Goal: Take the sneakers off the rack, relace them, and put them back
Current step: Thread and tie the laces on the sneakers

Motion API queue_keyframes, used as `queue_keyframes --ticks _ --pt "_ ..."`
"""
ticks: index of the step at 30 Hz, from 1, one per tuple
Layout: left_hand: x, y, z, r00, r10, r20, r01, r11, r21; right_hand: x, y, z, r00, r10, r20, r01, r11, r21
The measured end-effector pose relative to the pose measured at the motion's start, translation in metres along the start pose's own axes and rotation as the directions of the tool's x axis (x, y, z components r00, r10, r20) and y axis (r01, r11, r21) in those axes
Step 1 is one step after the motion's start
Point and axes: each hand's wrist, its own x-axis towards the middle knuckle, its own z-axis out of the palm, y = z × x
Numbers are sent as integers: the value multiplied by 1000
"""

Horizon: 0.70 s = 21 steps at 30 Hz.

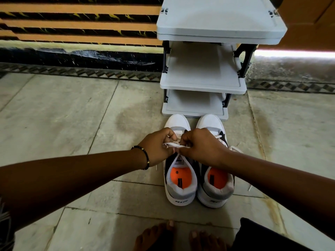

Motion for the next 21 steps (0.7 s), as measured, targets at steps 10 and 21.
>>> queue_keyframes --ticks 10,21 --pt "2 18 -11 947 -304 106 322 905 -277 0 -4 2 998 17 -55 -22 997 -80" --pt "-5 17 -6 903 -380 203 430 816 -385 -2 2 -6 999 -50 -5 50 997 -61"
